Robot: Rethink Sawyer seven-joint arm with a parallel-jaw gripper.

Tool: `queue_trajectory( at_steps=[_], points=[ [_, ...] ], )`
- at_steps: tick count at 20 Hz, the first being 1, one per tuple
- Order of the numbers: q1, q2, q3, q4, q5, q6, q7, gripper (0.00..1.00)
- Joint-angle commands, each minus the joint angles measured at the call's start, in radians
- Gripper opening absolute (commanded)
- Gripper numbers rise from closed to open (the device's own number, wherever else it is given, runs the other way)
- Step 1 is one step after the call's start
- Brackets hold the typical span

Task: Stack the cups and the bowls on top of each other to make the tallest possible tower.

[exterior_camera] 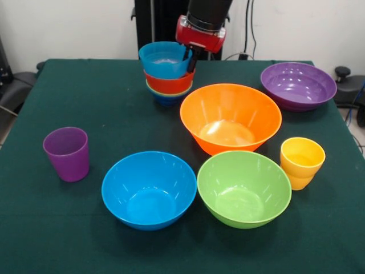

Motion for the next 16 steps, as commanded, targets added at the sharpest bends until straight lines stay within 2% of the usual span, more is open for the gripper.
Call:
queue_trajectory(
  at_steps=[1, 16],
  points=[
    [-0.011, -0.008, 0.132, -0.076, 0.048, -0.003, 0.087, 0.00],
    [-0.016, -0.017, 0.128, -0.085, 0.041, 0.014, 0.078, 0.00]
  ],
)
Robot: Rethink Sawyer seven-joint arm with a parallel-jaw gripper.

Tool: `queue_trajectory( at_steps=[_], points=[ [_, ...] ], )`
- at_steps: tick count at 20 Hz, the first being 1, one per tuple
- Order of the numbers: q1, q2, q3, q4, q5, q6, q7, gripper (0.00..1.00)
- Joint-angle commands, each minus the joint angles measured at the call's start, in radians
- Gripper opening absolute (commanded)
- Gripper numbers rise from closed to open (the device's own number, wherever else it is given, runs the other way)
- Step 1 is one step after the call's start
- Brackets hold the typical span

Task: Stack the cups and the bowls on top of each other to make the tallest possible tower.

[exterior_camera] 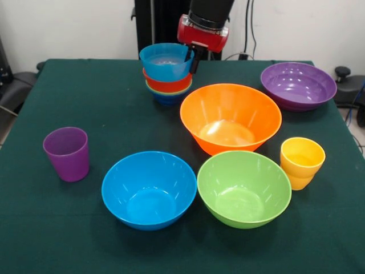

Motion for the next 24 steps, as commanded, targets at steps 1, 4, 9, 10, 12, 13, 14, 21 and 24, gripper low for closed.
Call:
queue_trajectory(
  at_steps=[1, 4, 9, 10, 12, 13, 14, 21, 24],
  points=[
    [-0.010, 0.012, 0.114, -0.079, 0.036, 0.012, 0.077, 0.00],
    [-0.010, 0.008, 0.115, -0.077, 0.037, 0.015, 0.077, 0.00],
    [-0.014, 0.019, 0.118, -0.069, 0.039, 0.007, 0.085, 0.00],
    [-0.014, 0.022, 0.116, -0.067, 0.041, 0.006, 0.087, 0.00],
    [-0.015, 0.033, 0.114, -0.062, 0.044, 0.004, 0.094, 0.00],
    [-0.014, 0.045, 0.110, -0.059, 0.042, -0.005, 0.099, 0.00],
    [-0.011, 0.054, 0.105, -0.059, 0.041, -0.009, 0.102, 0.00],
    [-0.011, 0.089, 0.093, -0.061, 0.035, -0.050, 0.113, 0.00],
    [-0.014, 0.089, 0.095, -0.057, 0.037, -0.047, 0.112, 0.00]
  ],
)
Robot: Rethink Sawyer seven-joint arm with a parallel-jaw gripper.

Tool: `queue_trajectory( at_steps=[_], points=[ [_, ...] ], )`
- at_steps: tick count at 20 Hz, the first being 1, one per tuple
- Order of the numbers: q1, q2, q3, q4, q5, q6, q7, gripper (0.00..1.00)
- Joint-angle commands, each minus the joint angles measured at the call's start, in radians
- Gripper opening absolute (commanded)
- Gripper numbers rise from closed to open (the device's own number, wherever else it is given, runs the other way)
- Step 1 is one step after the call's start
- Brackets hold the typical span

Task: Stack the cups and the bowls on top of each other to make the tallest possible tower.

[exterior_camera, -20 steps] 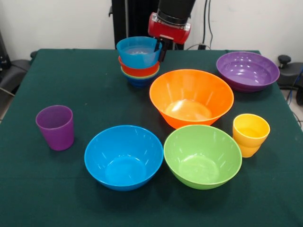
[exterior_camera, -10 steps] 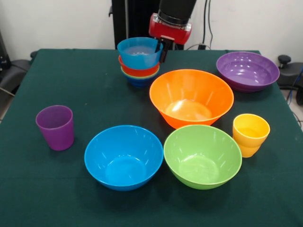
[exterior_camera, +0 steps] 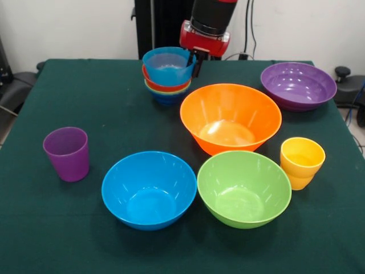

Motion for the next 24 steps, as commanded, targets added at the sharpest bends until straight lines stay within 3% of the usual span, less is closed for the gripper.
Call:
queue_trajectory(
  at_steps=[1, 10, 15, 24],
  points=[
    [-0.012, 0.058, 0.085, -0.052, 0.030, -0.061, 0.117, 0.00],
    [-0.007, 0.040, 0.080, -0.043, 0.031, -0.045, 0.114, 0.00],
    [-0.016, -0.037, 0.088, -0.007, 0.034, 0.024, 0.089, 0.00],
    [-0.024, -0.076, 0.081, 0.017, 0.024, 0.045, 0.078, 0.00]
  ],
)
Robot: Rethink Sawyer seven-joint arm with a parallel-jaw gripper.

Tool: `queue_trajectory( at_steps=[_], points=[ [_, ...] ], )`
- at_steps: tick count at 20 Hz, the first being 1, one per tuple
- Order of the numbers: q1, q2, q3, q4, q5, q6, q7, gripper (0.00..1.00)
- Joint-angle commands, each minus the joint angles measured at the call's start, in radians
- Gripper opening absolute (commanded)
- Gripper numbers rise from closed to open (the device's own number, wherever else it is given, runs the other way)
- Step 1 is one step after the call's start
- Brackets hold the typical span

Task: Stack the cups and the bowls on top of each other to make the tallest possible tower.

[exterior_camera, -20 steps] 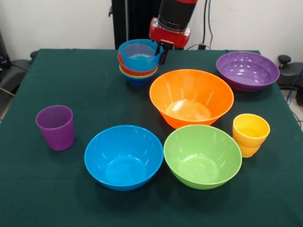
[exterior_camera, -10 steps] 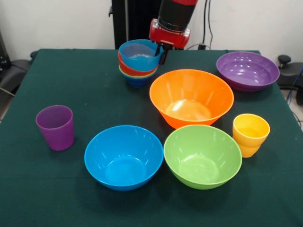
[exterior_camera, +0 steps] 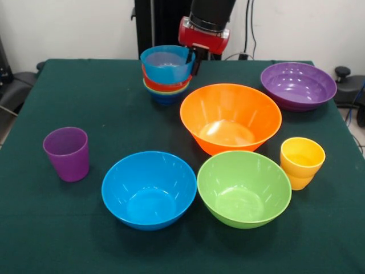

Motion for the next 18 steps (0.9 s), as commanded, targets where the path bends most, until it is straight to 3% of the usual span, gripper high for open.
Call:
queue_trajectory(
  at_steps=[1, 18],
  points=[
    [-0.017, -0.036, 0.079, 0.018, 0.023, 0.048, 0.077, 0.00],
    [0.019, 0.106, 0.004, 0.004, -0.001, -0.072, 0.134, 0.00]
  ],
)
